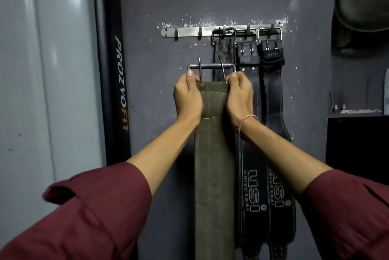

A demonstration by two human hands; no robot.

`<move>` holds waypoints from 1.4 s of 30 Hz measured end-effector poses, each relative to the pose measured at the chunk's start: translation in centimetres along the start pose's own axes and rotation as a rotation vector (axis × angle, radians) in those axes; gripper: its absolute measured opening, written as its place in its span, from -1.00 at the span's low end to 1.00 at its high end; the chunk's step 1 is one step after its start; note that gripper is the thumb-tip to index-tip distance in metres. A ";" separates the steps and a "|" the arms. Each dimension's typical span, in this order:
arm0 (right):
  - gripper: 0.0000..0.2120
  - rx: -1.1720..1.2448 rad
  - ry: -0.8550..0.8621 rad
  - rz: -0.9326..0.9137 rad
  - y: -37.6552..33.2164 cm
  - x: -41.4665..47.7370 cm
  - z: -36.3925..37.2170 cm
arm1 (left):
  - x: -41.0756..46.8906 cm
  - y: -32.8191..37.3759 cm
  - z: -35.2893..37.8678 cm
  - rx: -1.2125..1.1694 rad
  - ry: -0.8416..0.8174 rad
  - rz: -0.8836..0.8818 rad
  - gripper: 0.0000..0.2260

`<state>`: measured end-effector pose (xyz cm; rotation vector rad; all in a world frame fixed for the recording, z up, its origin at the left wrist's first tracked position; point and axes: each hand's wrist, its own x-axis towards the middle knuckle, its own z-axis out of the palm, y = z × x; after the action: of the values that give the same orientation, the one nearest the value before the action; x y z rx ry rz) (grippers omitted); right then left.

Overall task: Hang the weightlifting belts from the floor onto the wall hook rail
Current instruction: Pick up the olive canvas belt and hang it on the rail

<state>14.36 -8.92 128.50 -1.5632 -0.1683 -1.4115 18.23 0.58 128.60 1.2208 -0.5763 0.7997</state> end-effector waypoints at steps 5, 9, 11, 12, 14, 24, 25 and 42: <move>-0.74 0.016 -0.003 -0.102 0.8 5.2 3.1 | 5.1 -0.3 2.0 0.116 0.090 0.063 -0.65; -0.69 0.000 -0.013 -0.166 1.7 9.4 5.1 | 9.2 -1.0 4.0 0.213 0.172 0.114 -0.63; -0.67 -0.002 -0.015 -0.170 2.1 11.8 6.1 | 11.4 -1.4 5.2 0.221 0.189 0.138 -0.62; -0.68 0.002 -0.017 -0.165 2.3 13.1 6.5 | 12.6 -1.5 5.8 0.221 0.199 0.146 -0.61; -0.68 -0.004 -0.013 -0.153 2.4 15.5 7.5 | 14.9 -1.5 6.9 0.217 0.223 0.162 -0.61; -0.64 -0.048 0.014 -0.032 3.8 22.8 10.1 | 22.9 -2.9 10.5 0.326 0.127 0.075 -0.62; -0.63 -0.044 0.014 -0.020 3.9 23.1 10.2 | 23.3 -3.1 10.6 0.331 0.116 0.046 -0.62; -0.82 0.037 0.004 -0.094 8.2 16.5 9.7 | 18.0 -7.9 7.1 0.363 0.100 0.094 -0.56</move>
<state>31.55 -14.13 138.95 -1.5396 -0.2669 -1.4759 35.60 -3.31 139.58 1.4817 -0.4195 1.0715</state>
